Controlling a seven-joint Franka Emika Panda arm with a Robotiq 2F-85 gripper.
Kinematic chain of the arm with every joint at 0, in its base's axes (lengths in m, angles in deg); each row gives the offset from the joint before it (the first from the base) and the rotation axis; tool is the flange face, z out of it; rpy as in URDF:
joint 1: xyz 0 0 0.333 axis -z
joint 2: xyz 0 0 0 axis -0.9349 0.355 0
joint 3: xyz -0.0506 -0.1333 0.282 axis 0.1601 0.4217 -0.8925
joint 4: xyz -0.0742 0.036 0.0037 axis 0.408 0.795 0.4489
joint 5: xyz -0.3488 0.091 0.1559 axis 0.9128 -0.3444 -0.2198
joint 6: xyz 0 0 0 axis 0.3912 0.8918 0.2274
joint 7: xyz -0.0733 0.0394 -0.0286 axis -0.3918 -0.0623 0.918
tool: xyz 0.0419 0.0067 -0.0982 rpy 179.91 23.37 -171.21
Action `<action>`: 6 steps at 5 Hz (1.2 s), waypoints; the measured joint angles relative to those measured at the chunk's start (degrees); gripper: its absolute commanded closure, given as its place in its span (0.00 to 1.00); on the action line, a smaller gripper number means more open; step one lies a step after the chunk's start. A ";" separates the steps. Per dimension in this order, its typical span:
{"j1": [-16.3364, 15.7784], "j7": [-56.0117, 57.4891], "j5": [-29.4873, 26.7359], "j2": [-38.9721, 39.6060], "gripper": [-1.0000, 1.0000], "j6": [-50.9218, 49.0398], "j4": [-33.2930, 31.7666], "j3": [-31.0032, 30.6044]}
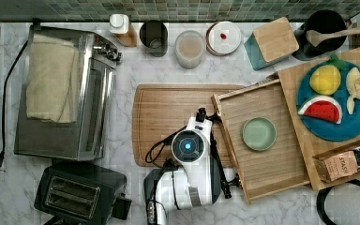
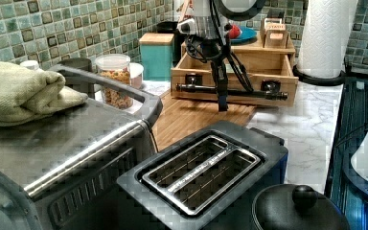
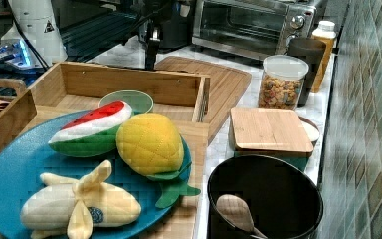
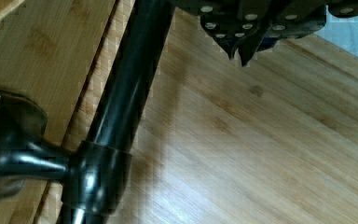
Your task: Close the drawer.
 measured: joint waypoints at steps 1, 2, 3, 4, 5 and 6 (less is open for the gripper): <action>0.49 0.00 0.00 0.21 1.00 1.59 -0.67 1.24; 2.05 0.39 0.45 -0.74 1.00 1.76 -1.34 1.96; 2.55 6.43 0.45 -0.84 1.00 1.76 -1.34 3.72; 5.25 16.51 -0.37 0.34 1.00 1.76 -0.22 4.09; 6.64 24.68 -5.84 3.90 1.00 2.91 2.69 7.05; 8.94 26.80 -8.48 9.07 1.00 0.39 7.95 9.72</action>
